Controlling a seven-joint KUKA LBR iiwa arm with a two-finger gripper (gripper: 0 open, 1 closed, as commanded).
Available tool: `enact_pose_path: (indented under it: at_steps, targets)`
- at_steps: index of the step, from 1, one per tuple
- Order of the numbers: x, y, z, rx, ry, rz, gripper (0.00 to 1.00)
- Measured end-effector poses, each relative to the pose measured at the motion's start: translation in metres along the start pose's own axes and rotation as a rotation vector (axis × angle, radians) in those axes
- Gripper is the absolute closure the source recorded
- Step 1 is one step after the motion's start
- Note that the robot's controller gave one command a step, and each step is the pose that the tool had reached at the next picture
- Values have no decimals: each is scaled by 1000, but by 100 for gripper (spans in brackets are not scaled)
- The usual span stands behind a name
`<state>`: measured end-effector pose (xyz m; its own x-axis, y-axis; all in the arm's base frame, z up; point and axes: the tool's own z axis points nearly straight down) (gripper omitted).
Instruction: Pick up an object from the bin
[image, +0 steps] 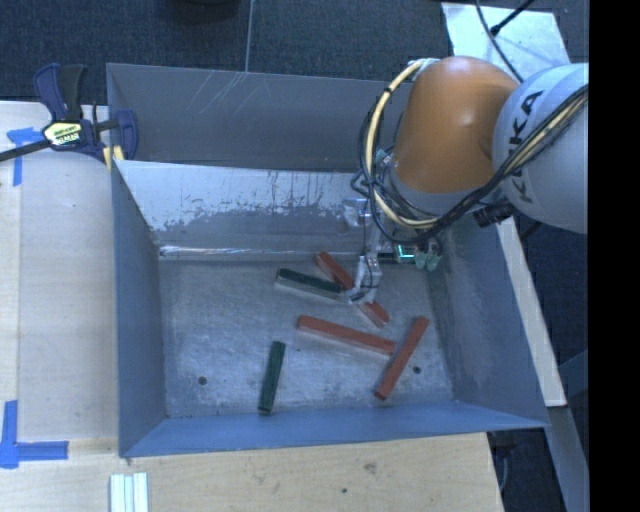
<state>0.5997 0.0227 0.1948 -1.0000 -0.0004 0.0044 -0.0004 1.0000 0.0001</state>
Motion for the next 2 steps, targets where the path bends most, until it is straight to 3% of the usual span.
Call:
enact_pose_path:
  at_steps: [1,2]
  targets:
    - [94,-17,129,1,1,-50,0]
    - [88,-17,123,0,-14,-49,100]
